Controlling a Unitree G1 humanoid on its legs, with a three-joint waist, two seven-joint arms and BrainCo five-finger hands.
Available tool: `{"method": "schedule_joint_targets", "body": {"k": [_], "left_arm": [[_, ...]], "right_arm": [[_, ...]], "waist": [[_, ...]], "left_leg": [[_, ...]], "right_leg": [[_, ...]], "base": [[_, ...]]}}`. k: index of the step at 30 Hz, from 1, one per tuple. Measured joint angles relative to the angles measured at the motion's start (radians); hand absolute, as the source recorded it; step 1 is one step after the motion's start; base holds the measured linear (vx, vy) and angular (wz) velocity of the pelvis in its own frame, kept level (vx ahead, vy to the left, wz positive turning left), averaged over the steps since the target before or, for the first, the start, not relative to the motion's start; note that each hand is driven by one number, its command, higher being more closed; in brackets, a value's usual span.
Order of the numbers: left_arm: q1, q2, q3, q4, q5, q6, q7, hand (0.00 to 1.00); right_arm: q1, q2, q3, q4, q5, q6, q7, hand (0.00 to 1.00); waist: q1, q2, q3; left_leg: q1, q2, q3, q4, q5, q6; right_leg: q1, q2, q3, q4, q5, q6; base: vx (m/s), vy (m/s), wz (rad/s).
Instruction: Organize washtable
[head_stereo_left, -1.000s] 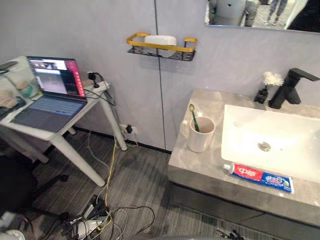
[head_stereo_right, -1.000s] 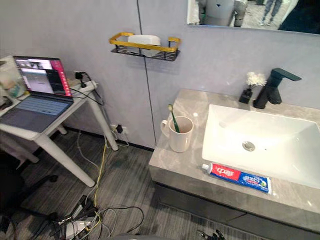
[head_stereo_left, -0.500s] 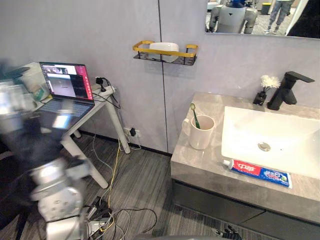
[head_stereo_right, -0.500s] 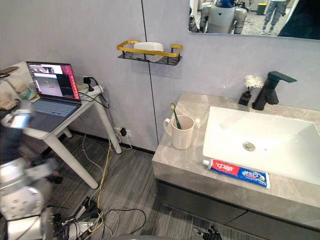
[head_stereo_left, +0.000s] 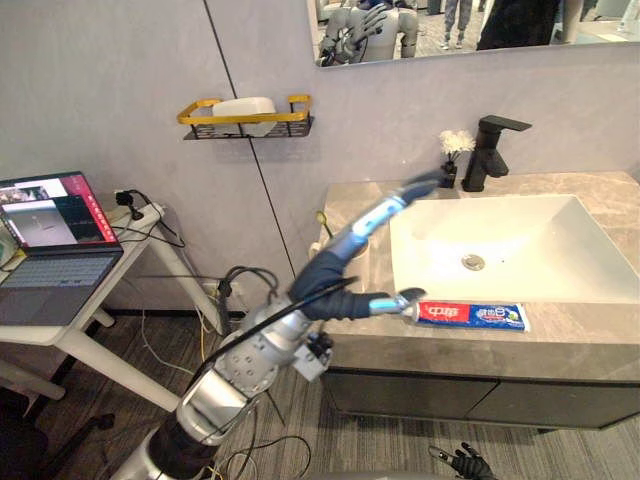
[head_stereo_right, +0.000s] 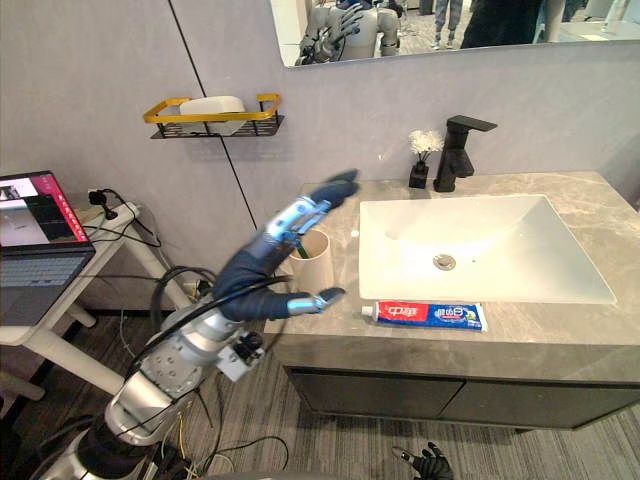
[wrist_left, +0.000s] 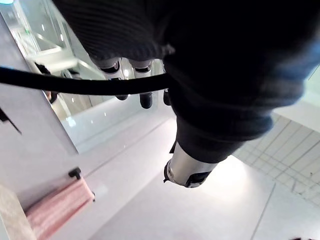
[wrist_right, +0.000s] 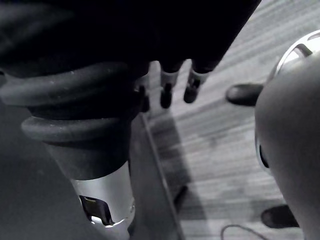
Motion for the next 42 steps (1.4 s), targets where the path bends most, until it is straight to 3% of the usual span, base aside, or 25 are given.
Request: {"method": "schedule_joint_targets", "body": {"k": [6,11,18,24,28,29,31,33,35,37,42], "left_arm": [[-0.069,-0.018,-0.095,0.146,0.012,0.019,-0.037,0.00],[-0.104,-0.064,-0.112,0.241,0.140,0.038,-0.030,0.00],[-0.135,-0.110,-0.112,0.288,0.250,0.057,-0.011,0.00],[-0.135,-0.103,-0.109,0.305,0.257,0.057,-0.012,0.00],[-0.134,0.009,-0.096,0.280,0.251,0.055,-0.023,0.00],[-0.129,0.117,-0.061,0.242,0.199,0.052,-0.060,0.00],[-0.105,0.207,-0.021,0.198,0.161,0.049,-0.083,0.00],[-0.004,0.369,0.100,0.088,0.068,0.038,-0.124,0.00],[0.115,0.460,0.215,0.008,0.008,0.028,-0.147,0.00],[0.226,0.488,0.298,-0.027,-0.022,0.021,-0.163,0.00],[0.484,0.467,0.414,0.010,-0.037,0.005,-0.184,0.00]], "right_arm": [[-0.010,-0.003,0.004,0.009,0.012,0.000,0.004,0.00],[-0.012,-0.006,0.023,0.004,0.025,0.000,0.004,0.00],[-0.007,-0.008,0.033,-0.015,0.025,0.001,0.004,0.00],[0.002,-0.011,0.044,-0.033,0.024,0.001,0.004,0.00],[0.007,-0.018,0.043,-0.043,0.024,0.001,0.005,0.00],[0.018,-0.025,0.042,-0.061,0.024,0.001,0.005,0.00],[0.026,-0.031,0.042,-0.066,0.024,0.001,0.006,0.00],[0.053,-0.039,0.043,-0.066,0.024,0.005,0.007,0.00],[0.068,-0.040,0.044,-0.066,0.024,0.010,0.008,0.00],[0.073,-0.041,0.045,-0.053,0.024,0.010,0.018,0.00],[0.077,-0.060,0.075,-0.028,0.023,0.009,0.049,0.00]], "waist": [[-0.025,-0.004,0.003],[-0.047,-0.012,0.008],[-0.052,-0.017,0.024],[-0.050,-0.015,0.027],[-0.048,-0.002,0.032],[-0.046,0.007,0.038],[-0.045,0.012,0.040],[-0.041,0.019,0.044],[-0.031,0.017,0.050],[-0.020,0.014,0.054],[0.011,0.016,0.055]], "left_leg": [[0.002,0.004,0.028,-0.011,0.000,0.000],[0.006,0.007,0.047,-0.016,0.000,0.000],[0.007,0.010,0.049,-0.016,0.000,0.000],[0.007,0.010,0.048,-0.016,0.000,0.000],[0.007,0.010,0.048,-0.017,0.000,0.000],[0.007,0.010,0.047,-0.018,0.000,0.000],[0.007,0.010,0.047,-0.018,0.000,0.000],[0.008,0.009,0.046,-0.019,0.000,0.000],[0.011,0.009,0.046,-0.021,0.000,0.000],[0.024,0.007,0.046,-0.025,0.000,0.000],[0.032,0.008,0.039,-0.030,0.000,0.000]], "right_leg": [[-0.017,0.001,0.027,0.000,0.005,-0.004],[-0.031,0.001,0.047,0.001,0.007,-0.005],[-0.031,0.003,0.052,0.001,0.007,-0.005],[-0.031,0.003,0.052,0.001,0.007,-0.005],[-0.031,0.004,0.052,0.001,0.007,-0.005],[-0.031,0.004,0.052,0.001,0.007,-0.005],[-0.031,0.004,0.052,0.001,0.007,-0.005],[-0.029,0.004,0.051,-0.002,0.007,-0.005],[-0.024,0.005,0.049,-0.005,0.007,-0.005],[-0.010,0.005,0.048,-0.011,0.007,-0.005],[0.004,0.007,0.037,-0.014,0.006,-0.005]], "base": [[0.00,0.014,-0.13],[0.00,0.010,-0.10],[0.00,0.002,-0.03],[0.00,0.000,0.00],[0.00,0.000,0.00],[0.00,0.000,0.00],[0.00,0.000,0.00],[0.00,0.000,0.00],[0.00,0.000,0.00],[0.00,0.000,0.00],[-0.02,0.004,0.05]]}}
